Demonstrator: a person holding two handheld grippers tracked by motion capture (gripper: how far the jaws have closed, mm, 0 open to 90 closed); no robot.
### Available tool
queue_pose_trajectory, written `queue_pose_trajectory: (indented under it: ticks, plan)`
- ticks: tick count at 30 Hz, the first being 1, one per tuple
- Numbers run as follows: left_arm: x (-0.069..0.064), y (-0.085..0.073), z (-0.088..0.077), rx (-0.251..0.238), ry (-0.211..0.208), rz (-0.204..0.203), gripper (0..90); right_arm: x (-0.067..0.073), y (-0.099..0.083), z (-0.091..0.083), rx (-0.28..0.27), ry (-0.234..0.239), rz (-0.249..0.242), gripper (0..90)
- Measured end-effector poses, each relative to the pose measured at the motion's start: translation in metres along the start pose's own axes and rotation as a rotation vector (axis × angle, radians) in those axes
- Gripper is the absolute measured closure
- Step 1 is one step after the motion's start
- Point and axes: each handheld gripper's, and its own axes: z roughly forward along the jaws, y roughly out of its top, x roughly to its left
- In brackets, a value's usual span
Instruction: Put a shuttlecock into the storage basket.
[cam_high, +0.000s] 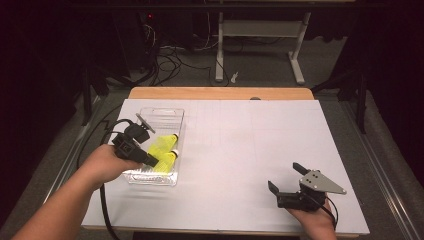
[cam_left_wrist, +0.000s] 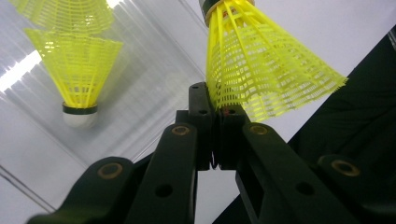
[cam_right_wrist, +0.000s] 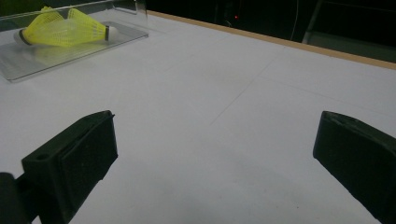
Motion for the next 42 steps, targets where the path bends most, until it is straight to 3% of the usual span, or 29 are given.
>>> queue_pose_trajectory:
  ticks: [26,42]
  plan:
    - [0.025,-0.005,0.009,-0.033,0.031,-0.118,87.8,0.0,0.0,0.0,0.001,0.001,-0.001,0.3]
    - [0.033,-0.005,0.025,-0.016,0.036,-0.143,87.7,-0.001,0.0,0.0,0.0,-0.001,-0.001,0.3]
